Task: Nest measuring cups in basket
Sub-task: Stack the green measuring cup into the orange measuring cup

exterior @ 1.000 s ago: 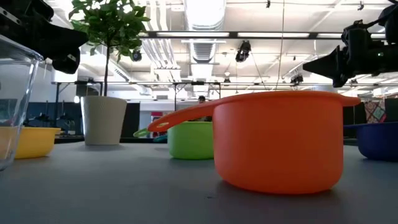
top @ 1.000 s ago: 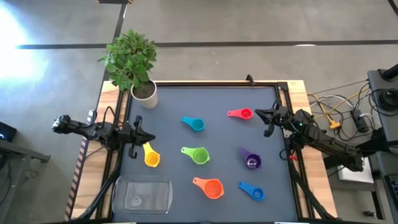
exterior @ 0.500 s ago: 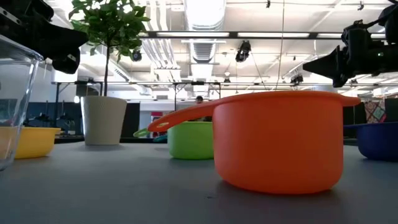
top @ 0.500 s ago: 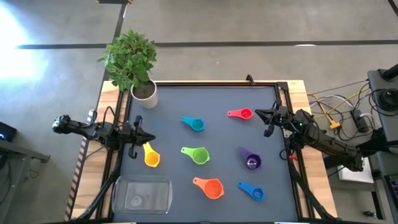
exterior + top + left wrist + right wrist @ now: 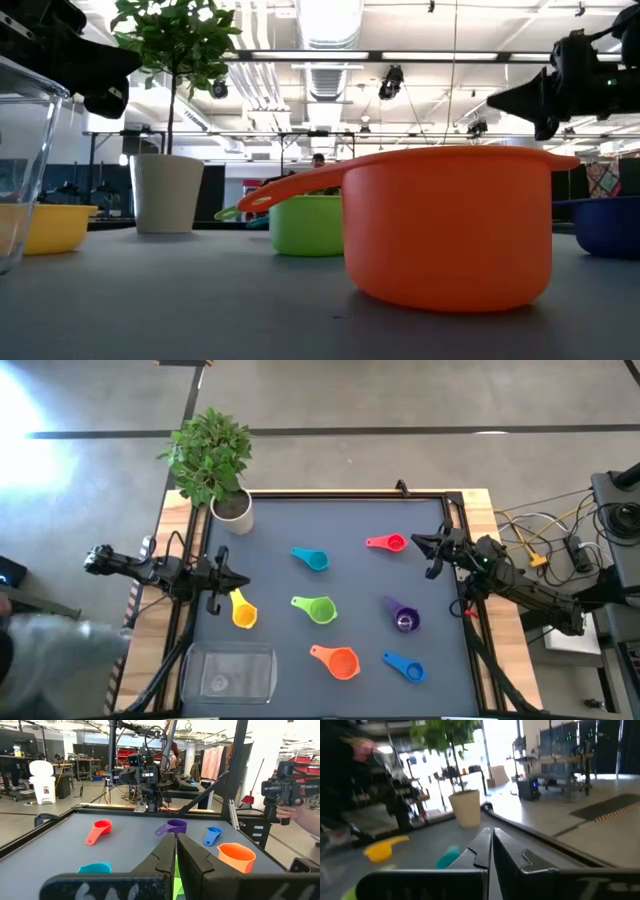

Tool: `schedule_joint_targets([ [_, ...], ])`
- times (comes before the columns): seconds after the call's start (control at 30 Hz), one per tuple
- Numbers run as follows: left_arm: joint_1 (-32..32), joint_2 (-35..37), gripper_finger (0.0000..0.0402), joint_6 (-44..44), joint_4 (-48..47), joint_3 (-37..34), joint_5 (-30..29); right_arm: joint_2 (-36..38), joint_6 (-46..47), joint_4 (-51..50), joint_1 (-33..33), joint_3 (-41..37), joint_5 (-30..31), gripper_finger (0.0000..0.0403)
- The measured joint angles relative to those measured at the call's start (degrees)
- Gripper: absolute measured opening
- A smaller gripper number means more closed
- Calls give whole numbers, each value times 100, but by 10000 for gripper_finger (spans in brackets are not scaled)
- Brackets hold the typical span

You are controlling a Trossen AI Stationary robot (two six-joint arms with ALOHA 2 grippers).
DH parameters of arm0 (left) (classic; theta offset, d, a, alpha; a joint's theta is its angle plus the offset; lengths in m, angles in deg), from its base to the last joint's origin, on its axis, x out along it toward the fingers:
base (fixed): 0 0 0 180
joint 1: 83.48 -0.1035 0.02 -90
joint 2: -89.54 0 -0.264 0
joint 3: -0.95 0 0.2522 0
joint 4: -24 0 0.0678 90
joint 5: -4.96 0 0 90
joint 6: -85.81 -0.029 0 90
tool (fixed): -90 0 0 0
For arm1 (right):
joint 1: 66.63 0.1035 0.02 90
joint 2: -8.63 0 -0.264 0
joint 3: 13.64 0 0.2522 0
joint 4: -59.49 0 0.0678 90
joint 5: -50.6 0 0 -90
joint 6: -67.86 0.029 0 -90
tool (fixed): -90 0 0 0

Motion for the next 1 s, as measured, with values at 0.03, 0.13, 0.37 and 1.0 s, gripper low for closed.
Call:
schedule_joint_targets([
  [0.03, 1, -2, 0, 1, -1, -1, 0, 0, 98, 138, -1, 0, -4, 9],
  [0.13, 0, 0, 0, 0, -1, 0, 0, 0, 484, 390, 0, 0, -6, 9],
  [0.37, 1, -2, 0, 0, 1, 0, 0, -438, 585, -440, 5, 887, -358, 9],
  [1.0, 1, 0, 0, 2, 1, 0, 0, -2438, 654, -2856, 1492, 2952, 323, 59],
])
